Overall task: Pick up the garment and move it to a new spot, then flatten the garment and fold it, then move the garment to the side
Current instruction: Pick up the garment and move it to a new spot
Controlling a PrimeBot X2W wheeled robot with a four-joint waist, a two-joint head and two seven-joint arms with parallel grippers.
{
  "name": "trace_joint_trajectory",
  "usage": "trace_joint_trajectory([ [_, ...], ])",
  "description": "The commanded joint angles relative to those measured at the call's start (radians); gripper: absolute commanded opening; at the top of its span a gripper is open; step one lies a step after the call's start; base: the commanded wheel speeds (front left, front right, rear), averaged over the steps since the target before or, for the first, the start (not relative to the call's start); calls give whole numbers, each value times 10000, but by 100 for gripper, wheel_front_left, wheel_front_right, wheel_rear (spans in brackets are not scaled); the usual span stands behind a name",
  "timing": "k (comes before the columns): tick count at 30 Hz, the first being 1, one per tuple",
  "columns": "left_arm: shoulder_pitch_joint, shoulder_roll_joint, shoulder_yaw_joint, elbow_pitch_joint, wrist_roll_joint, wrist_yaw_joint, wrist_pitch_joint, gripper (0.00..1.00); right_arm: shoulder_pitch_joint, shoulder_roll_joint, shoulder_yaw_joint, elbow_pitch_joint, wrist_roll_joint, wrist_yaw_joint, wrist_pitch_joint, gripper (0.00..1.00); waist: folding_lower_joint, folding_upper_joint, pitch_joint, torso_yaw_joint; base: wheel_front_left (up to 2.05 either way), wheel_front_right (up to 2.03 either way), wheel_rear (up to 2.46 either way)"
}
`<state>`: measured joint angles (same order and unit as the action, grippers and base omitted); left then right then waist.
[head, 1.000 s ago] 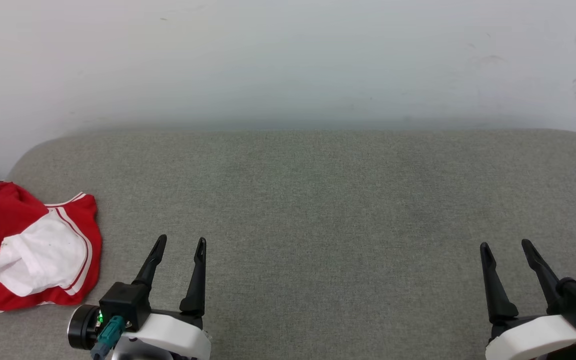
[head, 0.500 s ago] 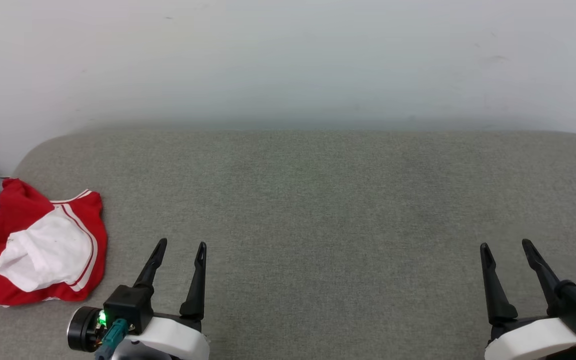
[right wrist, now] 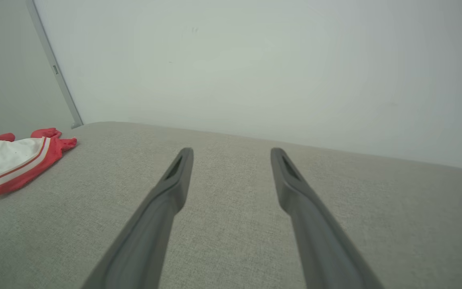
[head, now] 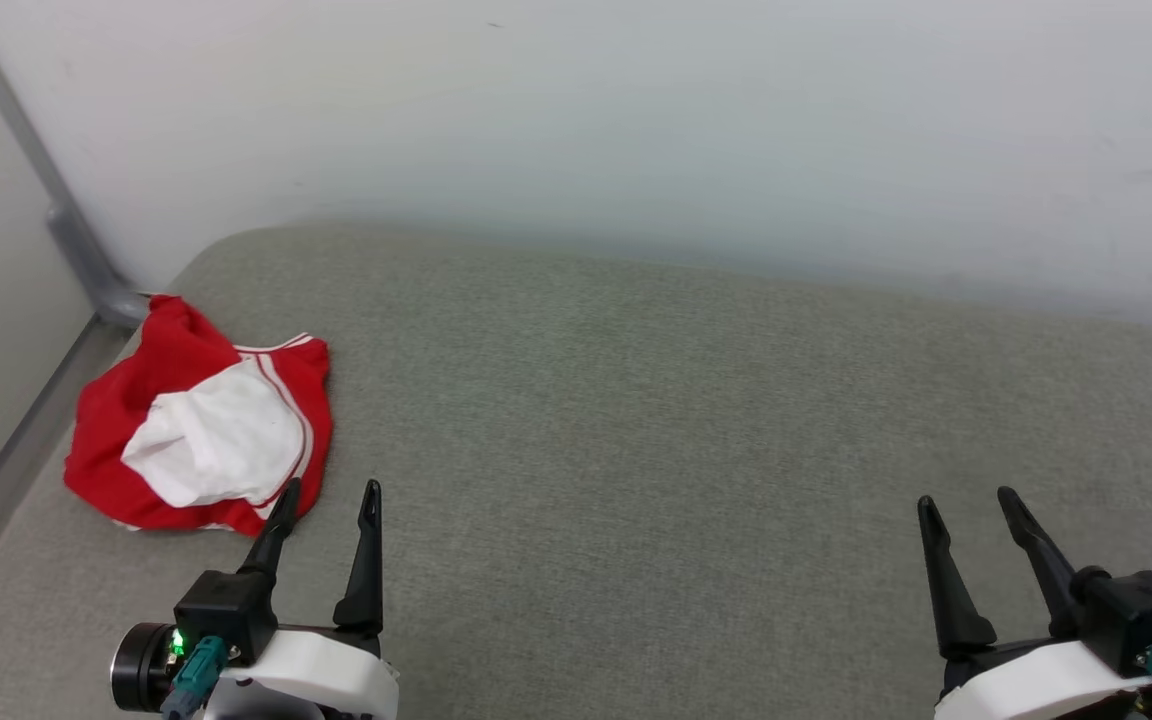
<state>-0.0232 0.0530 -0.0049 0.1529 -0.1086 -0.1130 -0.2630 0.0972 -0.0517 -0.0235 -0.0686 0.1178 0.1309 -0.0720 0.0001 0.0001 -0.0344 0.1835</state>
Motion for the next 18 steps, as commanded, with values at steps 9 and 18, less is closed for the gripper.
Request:
trace_joint_trajectory([
  [9, 173, 40, 198, 81, 88, -42, -25, 100, -143, 20, 347, 213, -136, -3, -169, 100, -1, -1, -154, 1723, 0, 0, 0],
  [18, 223, 53, 351, -22, 12, -97, -25, 100, -218, 18, 422, 266, -204, -3, -346, 100, -1, -1, -207, 2799, 0, 0, 0],
])
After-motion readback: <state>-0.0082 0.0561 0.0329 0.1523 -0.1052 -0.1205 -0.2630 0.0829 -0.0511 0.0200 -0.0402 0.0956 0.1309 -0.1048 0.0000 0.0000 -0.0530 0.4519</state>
